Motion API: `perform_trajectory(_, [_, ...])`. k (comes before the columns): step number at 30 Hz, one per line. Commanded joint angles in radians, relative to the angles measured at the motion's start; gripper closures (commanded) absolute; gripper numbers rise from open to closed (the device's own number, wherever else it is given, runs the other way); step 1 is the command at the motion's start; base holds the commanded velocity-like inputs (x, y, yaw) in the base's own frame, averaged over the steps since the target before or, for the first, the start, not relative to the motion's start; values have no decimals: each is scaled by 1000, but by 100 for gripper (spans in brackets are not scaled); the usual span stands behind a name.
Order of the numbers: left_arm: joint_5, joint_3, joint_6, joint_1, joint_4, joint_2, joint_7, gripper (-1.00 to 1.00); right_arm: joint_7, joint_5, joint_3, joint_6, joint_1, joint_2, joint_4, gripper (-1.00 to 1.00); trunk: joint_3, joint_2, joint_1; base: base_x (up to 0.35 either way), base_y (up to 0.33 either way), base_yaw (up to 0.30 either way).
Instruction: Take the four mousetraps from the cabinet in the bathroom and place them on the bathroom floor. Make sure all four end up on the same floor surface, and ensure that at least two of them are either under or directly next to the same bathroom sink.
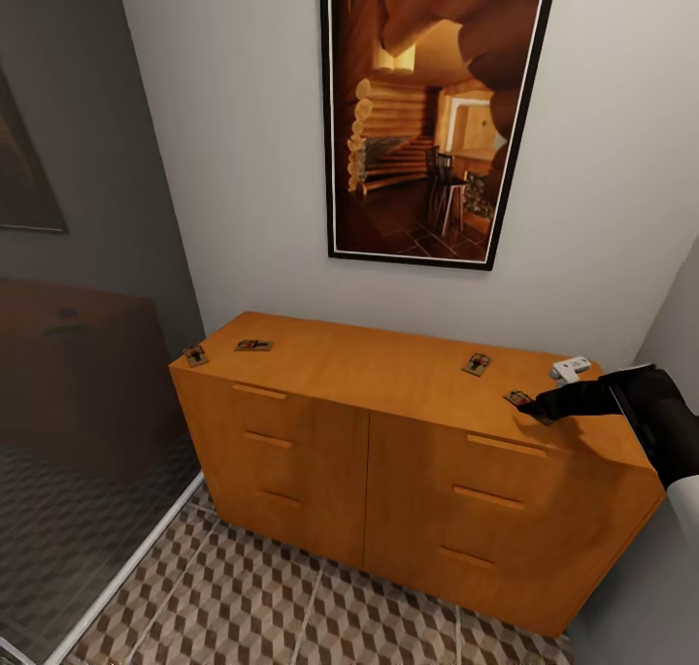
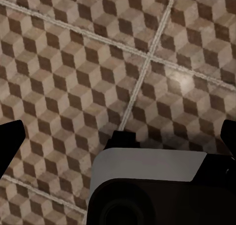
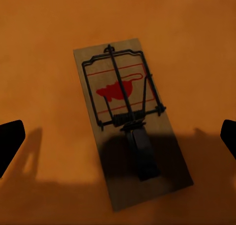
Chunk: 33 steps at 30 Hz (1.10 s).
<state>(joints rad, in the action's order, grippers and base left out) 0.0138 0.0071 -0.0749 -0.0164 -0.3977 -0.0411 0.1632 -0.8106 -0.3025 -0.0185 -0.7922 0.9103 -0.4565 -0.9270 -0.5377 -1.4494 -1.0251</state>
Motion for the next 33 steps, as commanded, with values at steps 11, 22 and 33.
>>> perform_trajectory(11, [2,1,-3,0,0,0,2,-100,-9,-10,-1,0,1,-2,-1,-100,-14,-1,0,0,0,0])
perform_trajectory(22, [2,1,-3,0,0,0,2,-100,-9,-10,-1,0,1,-2,-1,-100,-28,-1,0,0,0,0])
perform_trajectory(33, [2,1,-3,0,0,0,2,-100,-9,-10,-3,0,1,-1,-1,-100,-41,-1,0,0,0,0])
